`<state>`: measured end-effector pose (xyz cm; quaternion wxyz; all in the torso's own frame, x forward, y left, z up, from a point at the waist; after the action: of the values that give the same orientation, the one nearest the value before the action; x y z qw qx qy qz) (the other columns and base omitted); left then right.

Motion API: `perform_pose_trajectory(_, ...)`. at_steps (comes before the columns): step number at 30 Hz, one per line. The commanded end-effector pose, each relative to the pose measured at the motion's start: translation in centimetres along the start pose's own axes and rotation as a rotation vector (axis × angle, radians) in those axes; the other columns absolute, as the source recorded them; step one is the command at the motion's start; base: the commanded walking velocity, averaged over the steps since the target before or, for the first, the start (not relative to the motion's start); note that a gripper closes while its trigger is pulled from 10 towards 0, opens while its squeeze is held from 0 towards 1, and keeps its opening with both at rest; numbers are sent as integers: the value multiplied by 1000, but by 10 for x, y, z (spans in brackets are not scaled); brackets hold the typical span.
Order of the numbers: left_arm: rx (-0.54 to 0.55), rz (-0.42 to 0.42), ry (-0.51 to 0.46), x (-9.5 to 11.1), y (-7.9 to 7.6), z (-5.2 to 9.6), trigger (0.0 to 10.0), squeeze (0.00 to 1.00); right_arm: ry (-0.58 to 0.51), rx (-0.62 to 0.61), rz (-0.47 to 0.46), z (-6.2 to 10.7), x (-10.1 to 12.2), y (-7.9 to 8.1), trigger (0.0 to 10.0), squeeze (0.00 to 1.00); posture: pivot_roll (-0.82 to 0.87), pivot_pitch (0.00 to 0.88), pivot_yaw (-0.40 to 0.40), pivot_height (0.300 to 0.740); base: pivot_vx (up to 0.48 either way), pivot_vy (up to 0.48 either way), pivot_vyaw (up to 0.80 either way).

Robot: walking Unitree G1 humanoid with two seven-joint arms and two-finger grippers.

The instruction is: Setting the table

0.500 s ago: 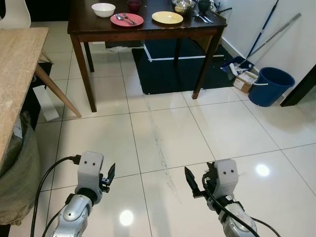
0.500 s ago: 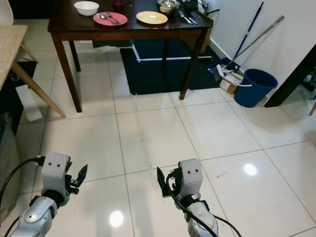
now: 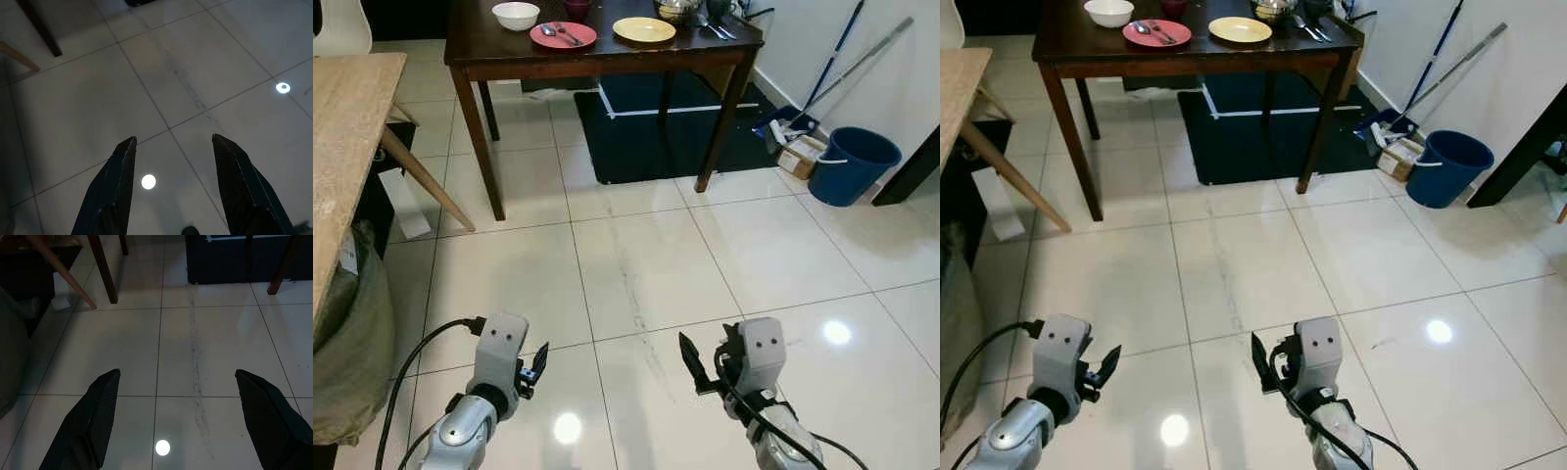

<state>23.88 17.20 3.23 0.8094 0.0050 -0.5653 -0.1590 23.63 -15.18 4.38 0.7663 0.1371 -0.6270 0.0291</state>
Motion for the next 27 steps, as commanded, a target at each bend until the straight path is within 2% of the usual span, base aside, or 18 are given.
perform_pose_trajectory(1, 5, 6, 21, -6, -2, 1, 10000, 0, 33, -11, -6, 3, -6, -4, 10000, 0, -145, 23, -10, 740, 0, 0, 0)
perform_pose_trajectory(27, -22, 11, -10, -1, -4, -1, 10000, 0, 41, -8, -6, 6, -10, -2, 10000, 0, -145, 24, -8, 740, 0, 0, 0)
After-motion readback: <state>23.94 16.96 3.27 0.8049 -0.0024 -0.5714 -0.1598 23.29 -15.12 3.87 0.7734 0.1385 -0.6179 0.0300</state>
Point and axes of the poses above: a point about 5 cm out from each wrist's last joint towards the gripper, its own z axis pointing back from the gripper into the wrist, its own x axis along the axis of the wrist's last joint, y = z × x, the point moved 1 cm from there along -z, pointing out of the wrist towards the gripper, and after that the axes turned 6 degrees about -z, right-handed, at the moved point
